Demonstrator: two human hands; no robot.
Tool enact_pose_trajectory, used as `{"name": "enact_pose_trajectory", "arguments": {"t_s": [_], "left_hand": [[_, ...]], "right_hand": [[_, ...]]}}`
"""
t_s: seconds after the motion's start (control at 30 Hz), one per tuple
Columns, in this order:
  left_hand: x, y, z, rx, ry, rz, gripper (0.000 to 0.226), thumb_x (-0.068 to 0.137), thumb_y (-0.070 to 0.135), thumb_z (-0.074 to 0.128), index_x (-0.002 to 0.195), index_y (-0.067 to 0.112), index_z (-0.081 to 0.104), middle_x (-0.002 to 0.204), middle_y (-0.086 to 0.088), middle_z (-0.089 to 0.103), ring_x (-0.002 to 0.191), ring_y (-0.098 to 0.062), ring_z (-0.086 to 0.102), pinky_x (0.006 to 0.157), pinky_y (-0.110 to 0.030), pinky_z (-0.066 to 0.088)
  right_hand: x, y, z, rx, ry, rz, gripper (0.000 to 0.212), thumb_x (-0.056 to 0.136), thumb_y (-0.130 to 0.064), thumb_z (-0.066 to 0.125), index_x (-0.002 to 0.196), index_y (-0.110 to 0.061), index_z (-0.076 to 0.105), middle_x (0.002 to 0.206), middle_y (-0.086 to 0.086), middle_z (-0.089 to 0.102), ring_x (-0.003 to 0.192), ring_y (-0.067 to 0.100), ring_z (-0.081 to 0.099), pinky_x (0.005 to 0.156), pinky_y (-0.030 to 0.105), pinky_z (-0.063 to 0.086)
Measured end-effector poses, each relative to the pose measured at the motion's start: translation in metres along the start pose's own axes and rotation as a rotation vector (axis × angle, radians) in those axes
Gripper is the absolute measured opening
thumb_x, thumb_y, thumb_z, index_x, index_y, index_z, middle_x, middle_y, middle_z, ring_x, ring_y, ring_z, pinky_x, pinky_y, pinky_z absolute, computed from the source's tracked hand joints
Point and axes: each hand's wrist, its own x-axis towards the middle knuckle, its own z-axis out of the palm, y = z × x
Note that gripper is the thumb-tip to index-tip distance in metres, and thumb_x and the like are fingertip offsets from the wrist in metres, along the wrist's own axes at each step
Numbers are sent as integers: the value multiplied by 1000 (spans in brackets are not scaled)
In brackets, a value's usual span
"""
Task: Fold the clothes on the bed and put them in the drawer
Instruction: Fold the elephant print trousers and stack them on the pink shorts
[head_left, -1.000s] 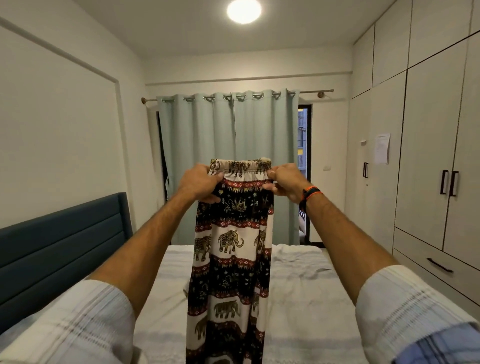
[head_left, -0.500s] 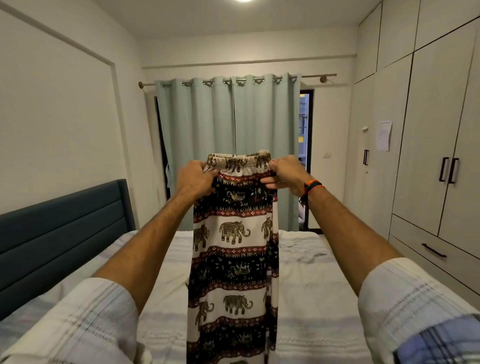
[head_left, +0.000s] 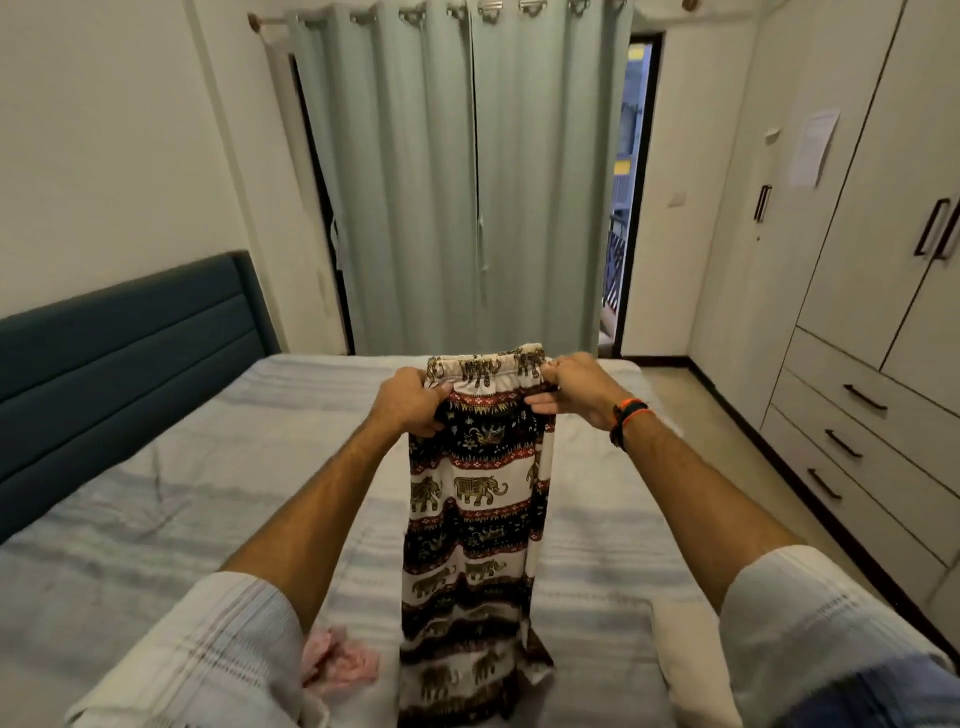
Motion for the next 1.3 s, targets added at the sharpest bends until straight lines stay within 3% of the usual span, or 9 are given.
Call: {"name": "enact_pose_trajectory", "arguments": {"t_s": [0.2,0.33,0.5,0.67,0.87,1.0,1.1,1.23,1.3], "left_hand": [[-16,-57,52,4,-44,-138,20,96,28,60,95,9,55,107,-16,68,82,-30,73,76,-45,61],[-31,-89,82,32,-70,-205,22,96,29,60,96,8,55,101,-13,67,82,-30,73,78,-45,60],[-45,-129,113,18,-159,-333,25,98,26,58,102,2,54,97,-15,68,80,-31,74,74,-45,61],[-43,-167,134,8,-291,-435,34,98,22,56,119,-5,53,103,-21,69,73,-29,73,61,-37,61],[-15,-192,148,-29,-343,-497,43,99,24,55,131,-3,46,123,-27,61,73,-34,73,70,-48,61],[35,-190,142,-115,-301,-503,51,101,24,53,142,-2,37,137,-27,51,83,-39,71,75,-51,59],[91,-183,127,-148,-231,-433,41,100,29,53,133,5,50,126,-17,61,93,-36,69,80,-51,58],[190,-182,103,-139,-108,-297,48,84,48,58,117,13,63,113,-11,69,106,-32,65,93,-51,53],[229,-148,78,-159,-41,-213,44,83,47,58,112,14,65,108,-7,71,102,-29,66,91,-49,54]], "right_hand": [[-3,88,-10,-11,-77,57,15,83,16,60,78,2,58,86,15,58,79,20,63,69,25,60],[-6,135,-13,-104,-98,130,24,82,0,76,102,10,66,101,13,68,88,18,69,73,24,60],[-12,181,-14,-121,-142,284,22,85,-16,77,75,-8,58,83,10,68,76,20,72,64,29,62],[-15,222,-12,-145,-222,459,20,88,-19,73,84,-4,60,102,14,70,78,24,73,58,30,61],[17,246,2,-178,-230,537,28,94,-21,67,103,5,62,121,15,64,88,31,72,66,37,62],[66,234,15,-141,-200,490,22,96,-19,63,102,3,59,123,18,62,103,37,66,76,41,59],[119,212,24,-135,-151,371,21,96,-21,64,86,-3,57,121,22,64,108,38,65,91,45,55],[190,159,33,-188,-44,150,35,94,-22,66,70,-12,43,75,13,51,69,32,57,56,24,46],[229,124,31,-199,15,42,38,91,-29,69,68,-15,43,68,6,43,64,20,45,55,27,39]]}}
